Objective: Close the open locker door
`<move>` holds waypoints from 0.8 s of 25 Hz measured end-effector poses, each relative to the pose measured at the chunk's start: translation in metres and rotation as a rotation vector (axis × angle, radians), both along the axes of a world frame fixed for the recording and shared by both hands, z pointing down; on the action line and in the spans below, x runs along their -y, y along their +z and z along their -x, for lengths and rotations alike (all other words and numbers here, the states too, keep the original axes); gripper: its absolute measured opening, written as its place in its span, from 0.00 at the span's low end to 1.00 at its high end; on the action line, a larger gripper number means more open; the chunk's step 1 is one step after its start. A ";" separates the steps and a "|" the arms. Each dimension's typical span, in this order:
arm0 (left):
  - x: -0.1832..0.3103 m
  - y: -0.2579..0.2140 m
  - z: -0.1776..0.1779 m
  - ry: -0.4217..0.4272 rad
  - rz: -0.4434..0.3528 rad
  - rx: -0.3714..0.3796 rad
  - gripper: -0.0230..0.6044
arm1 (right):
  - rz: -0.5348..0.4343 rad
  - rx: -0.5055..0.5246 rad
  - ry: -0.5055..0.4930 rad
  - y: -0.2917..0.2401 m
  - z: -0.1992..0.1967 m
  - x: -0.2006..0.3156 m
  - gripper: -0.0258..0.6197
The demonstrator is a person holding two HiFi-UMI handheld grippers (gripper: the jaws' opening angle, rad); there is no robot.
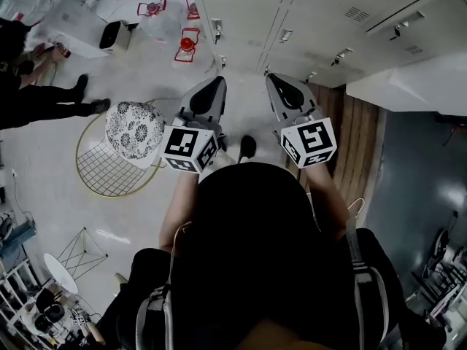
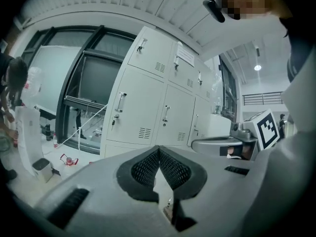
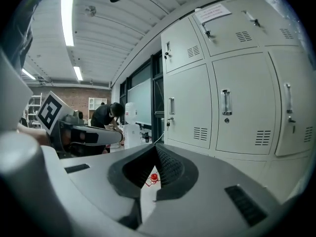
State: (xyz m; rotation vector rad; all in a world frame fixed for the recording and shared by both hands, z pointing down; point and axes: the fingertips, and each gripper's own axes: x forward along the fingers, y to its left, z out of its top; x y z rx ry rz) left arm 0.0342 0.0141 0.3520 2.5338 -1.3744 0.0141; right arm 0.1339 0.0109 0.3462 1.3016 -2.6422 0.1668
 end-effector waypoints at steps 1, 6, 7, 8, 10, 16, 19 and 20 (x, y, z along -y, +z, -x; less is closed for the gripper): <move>0.000 0.001 -0.002 0.001 -0.001 0.011 0.06 | 0.000 0.000 0.006 0.001 -0.003 -0.001 0.04; -0.003 0.003 -0.012 0.032 0.010 0.017 0.06 | 0.003 0.014 0.032 0.002 -0.011 -0.006 0.04; -0.004 0.002 -0.014 0.038 0.011 0.021 0.06 | 0.002 0.019 0.032 0.000 -0.012 -0.006 0.04; -0.004 0.002 -0.015 0.043 0.010 0.025 0.06 | -0.001 0.023 0.031 -0.001 -0.012 -0.006 0.04; -0.005 0.001 -0.018 0.047 0.005 0.034 0.06 | -0.007 0.027 0.028 -0.004 -0.013 -0.005 0.04; -0.007 -0.003 -0.021 0.046 -0.014 0.049 0.06 | -0.007 0.032 0.009 -0.007 -0.012 -0.007 0.04; -0.008 -0.003 -0.021 0.046 -0.015 0.047 0.06 | -0.007 0.030 0.006 -0.007 -0.012 -0.008 0.04; -0.008 -0.003 -0.021 0.046 -0.015 0.046 0.06 | -0.006 0.029 0.005 -0.007 -0.011 -0.008 0.04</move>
